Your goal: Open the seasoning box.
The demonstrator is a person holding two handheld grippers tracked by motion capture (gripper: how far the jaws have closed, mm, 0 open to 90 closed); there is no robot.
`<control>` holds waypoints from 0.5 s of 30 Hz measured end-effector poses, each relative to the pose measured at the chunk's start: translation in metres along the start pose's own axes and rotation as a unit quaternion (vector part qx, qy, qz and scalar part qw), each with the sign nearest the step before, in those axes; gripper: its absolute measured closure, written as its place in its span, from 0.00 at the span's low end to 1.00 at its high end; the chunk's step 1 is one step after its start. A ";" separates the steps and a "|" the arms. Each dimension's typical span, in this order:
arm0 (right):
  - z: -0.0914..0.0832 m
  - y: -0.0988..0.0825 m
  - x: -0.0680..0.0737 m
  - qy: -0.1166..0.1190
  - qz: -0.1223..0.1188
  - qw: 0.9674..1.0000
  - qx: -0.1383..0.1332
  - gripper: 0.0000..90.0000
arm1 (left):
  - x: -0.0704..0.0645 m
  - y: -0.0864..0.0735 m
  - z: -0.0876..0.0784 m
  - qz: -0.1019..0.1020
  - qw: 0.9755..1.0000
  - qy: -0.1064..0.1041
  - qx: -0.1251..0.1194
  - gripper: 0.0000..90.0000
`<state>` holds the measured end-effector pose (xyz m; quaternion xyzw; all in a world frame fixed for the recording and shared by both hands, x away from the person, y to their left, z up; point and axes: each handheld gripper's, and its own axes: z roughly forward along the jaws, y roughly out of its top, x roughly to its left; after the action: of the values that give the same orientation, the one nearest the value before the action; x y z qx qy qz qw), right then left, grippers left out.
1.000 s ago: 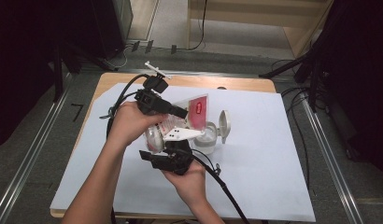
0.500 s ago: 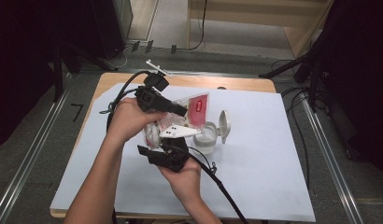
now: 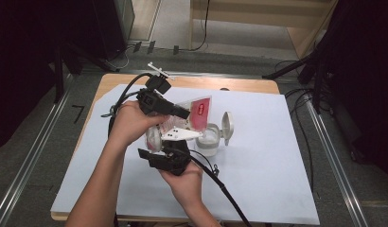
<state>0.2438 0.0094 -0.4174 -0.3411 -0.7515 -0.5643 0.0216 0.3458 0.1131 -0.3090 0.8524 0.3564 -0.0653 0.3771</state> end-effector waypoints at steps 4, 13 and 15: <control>-0.002 0.000 0.001 -0.006 -0.001 1.000 0.000 0.69 | -0.004 0.001 0.000 0.004 1.000 0.003 0.002 0.89; -0.004 -0.001 0.001 -0.001 0.003 1.000 -0.003 0.69 | -0.007 0.001 0.000 0.009 1.000 0.008 0.001 0.88; -0.004 -0.001 0.000 0.000 0.002 1.000 -0.004 0.69 | -0.008 0.001 0.000 0.008 1.000 0.009 0.000 0.88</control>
<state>0.2414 0.0060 -0.4167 -0.3429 -0.7485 -0.5671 0.0218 0.3406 0.1085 -0.3057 0.8557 0.3525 -0.0543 0.3748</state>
